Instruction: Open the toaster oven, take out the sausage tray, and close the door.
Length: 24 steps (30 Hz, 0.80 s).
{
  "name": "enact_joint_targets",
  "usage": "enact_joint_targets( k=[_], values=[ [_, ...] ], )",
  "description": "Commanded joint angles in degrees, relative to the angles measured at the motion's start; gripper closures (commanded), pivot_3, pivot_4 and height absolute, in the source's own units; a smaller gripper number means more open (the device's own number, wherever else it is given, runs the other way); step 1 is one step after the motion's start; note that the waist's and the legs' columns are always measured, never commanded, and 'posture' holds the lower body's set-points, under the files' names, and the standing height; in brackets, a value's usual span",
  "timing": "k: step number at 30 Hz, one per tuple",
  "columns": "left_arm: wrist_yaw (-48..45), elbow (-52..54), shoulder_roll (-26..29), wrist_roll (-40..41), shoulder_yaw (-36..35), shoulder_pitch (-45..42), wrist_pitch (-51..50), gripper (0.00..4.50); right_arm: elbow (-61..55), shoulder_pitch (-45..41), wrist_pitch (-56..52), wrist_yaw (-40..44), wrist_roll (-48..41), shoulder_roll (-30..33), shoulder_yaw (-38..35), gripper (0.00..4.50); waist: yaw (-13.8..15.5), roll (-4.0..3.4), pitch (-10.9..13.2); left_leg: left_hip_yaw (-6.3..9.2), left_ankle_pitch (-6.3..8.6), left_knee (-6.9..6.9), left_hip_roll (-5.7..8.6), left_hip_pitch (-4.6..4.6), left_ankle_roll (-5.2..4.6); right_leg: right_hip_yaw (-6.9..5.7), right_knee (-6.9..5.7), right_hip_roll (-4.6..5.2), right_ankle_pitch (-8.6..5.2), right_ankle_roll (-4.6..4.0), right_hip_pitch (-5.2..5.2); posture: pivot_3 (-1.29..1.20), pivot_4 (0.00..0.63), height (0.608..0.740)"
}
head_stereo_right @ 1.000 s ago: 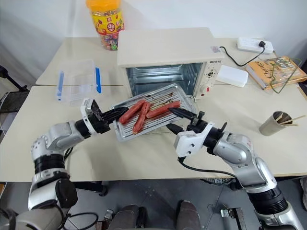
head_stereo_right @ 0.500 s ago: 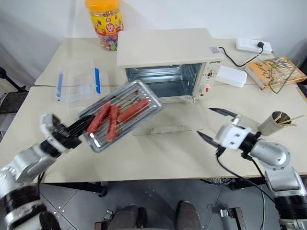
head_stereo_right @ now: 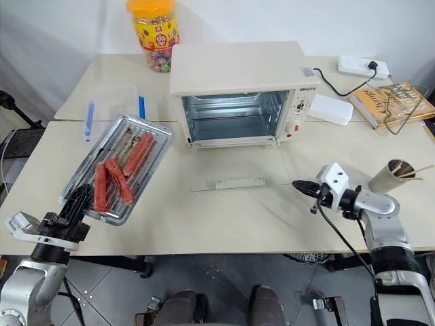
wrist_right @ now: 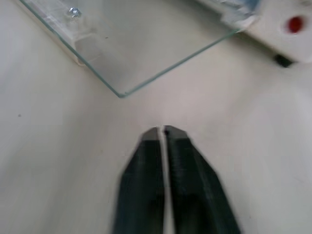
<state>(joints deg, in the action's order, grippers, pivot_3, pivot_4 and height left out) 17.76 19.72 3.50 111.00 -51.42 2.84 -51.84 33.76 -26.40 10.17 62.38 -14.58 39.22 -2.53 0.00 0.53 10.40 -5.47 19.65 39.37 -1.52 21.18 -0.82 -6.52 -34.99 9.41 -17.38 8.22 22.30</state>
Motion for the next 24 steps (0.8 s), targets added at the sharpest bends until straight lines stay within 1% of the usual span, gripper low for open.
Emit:
enact_joint_targets(
  k=[1,3,6,10,13,17,20,24],
  values=[
    [5.5,6.2,-3.0,2.0,0.1,-0.5,7.3,4.5,5.2,-3.7,0.7,2.0,-0.3,-1.7,-0.5,4.46,0.0,0.0,0.0,-0.01,0.0,0.0,0.02,0.0,0.0,0.0,0.0,0.0,0.0,0.0,0.0,0.0,0.15,0.74],
    [8.4,8.3,-5.2,2.0,0.8,-1.1,11.1,4.5,7.6,-5.3,1.0,4.9,-1.8,-3.1,-1.4,4.46,0.0,0.0,0.0,-0.02,0.01,0.02,0.03,0.0,-0.02,0.02,0.04,0.01,0.01,-0.01,-0.02,0.0,0.15,0.74],
    [10.2,11.0,-8.0,2.0,2.5,-1.3,15.0,4.5,9.8,-7.1,1.5,6.3,-3.4,-4.9,-3.0,4.46,0.0,0.0,0.0,0.0,0.03,0.04,0.05,0.01,-0.04,-0.03,0.09,-0.03,0.01,-0.01,-0.06,0.0,0.15,0.74],
    [10.8,12.3,-8.3,2.0,4.7,-0.9,16.8,4.5,7.5,-8.1,-0.9,7.4,-6.4,-5.8,-5.3,4.46,0.1,0.0,0.0,0.05,0.04,0.09,0.06,0.05,-0.04,-0.08,0.1,-0.04,0.02,-0.02,-0.08,0.0,0.15,0.74],
    [10.6,12.4,-7.6,2.0,5.5,-0.7,17.2,4.5,0.3,-6.6,-3.3,7.8,-8.6,-5.1,-6.5,4.46,0.1,0.0,0.0,0.07,0.1,0.15,0.05,0.06,-0.06,-0.12,0.14,-0.05,0.02,-0.02,-0.13,0.0,0.15,0.74],
    [10.1,12.2,-7.2,2.0,5.8,-0.4,17.2,4.5,-11.7,-4.4,-10.9,5.9,-14.5,-5.0,-9.5,4.46,0.2,0.0,0.0,0.07,0.12,0.15,0.0,0.08,-0.03,-0.12,0.16,-0.12,0.02,-0.03,-0.1,0.0,0.15,0.74],
    [10.5,12.4,-7.5,2.0,5.9,-0.7,17.6,4.5,-21.0,-5.0,-19.4,1.6,-19.4,-4.7,-11.4,4.46,0.2,0.0,0.0,0.07,0.15,0.15,-0.04,0.07,-0.02,-0.11,0.18,-0.15,0.02,-0.03,-0.11,0.0,0.15,0.74],
    [10.2,12.5,-6.6,2.0,6.1,-0.2,16.9,4.5,-26.5,-6.9,-26.5,-3.4,-24.2,-5.6,-13.5,4.46,0.4,0.0,0.0,0.07,0.18,0.15,-0.06,0.09,-0.02,-0.1,0.21,-0.15,0.02,-0.04,-0.1,0.0,0.15,0.74]
  ],
)
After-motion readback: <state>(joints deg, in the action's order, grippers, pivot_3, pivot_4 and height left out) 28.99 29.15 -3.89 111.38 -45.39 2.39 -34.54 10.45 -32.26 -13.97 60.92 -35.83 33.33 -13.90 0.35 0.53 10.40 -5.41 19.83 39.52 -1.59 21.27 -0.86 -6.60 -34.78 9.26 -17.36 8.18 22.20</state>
